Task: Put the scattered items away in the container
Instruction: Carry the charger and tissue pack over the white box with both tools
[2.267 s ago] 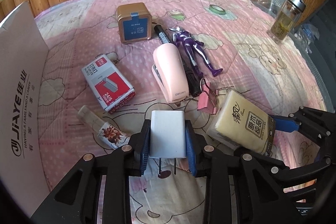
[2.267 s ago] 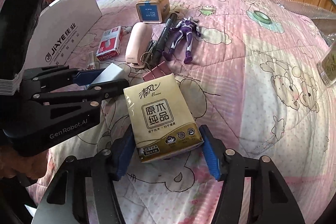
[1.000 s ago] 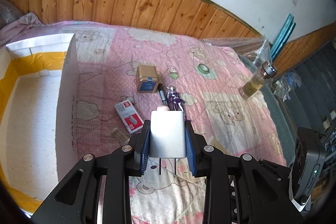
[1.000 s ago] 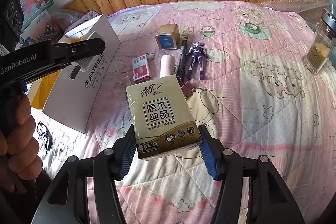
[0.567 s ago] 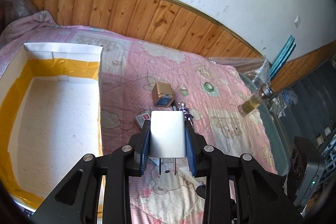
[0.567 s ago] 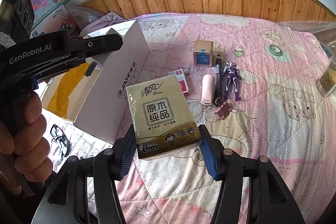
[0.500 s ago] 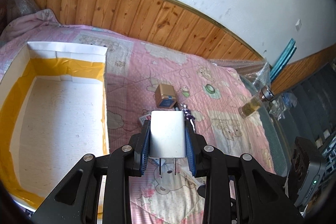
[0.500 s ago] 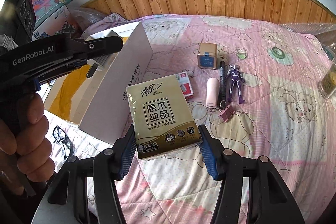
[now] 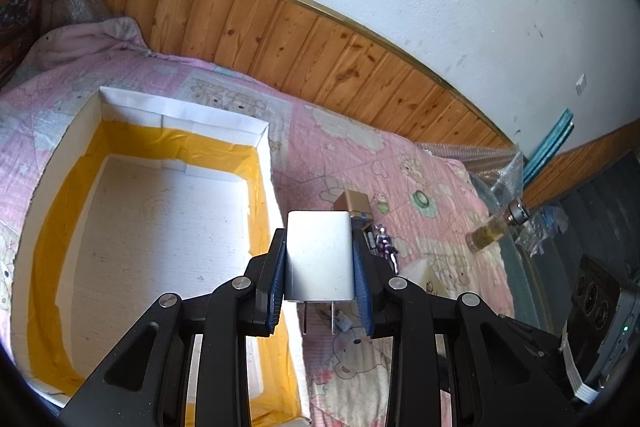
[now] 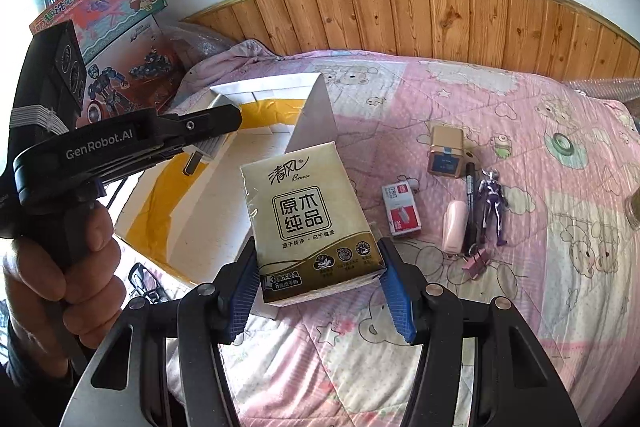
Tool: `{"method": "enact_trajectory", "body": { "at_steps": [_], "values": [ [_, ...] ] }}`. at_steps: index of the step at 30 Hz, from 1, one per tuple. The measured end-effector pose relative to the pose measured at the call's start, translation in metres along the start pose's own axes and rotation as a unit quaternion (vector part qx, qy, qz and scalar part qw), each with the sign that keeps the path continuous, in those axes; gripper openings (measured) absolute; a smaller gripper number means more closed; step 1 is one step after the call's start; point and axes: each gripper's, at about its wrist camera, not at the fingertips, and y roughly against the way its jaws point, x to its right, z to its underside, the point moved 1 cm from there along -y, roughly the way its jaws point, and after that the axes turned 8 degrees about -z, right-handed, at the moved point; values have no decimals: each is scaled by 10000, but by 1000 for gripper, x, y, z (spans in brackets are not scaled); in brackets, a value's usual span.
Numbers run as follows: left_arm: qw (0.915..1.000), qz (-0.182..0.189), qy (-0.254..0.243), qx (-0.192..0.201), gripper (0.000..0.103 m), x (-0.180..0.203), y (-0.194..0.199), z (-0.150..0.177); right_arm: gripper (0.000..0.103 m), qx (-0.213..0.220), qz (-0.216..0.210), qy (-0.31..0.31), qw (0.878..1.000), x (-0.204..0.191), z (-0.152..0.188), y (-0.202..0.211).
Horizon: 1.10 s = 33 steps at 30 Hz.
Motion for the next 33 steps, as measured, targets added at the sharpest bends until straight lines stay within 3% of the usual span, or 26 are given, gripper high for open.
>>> {"method": "enact_trajectory", "body": {
  "at_steps": [16,33],
  "values": [
    [9994,-288,214,12,31,-45,-5,-26,58,-61,-309,452,9985,-52,-31,-27],
    [9962,-695,504,-175,31,-91,-36,-44,58,-335,-368,717,9962,-70,-59,-76]
  ]
}}
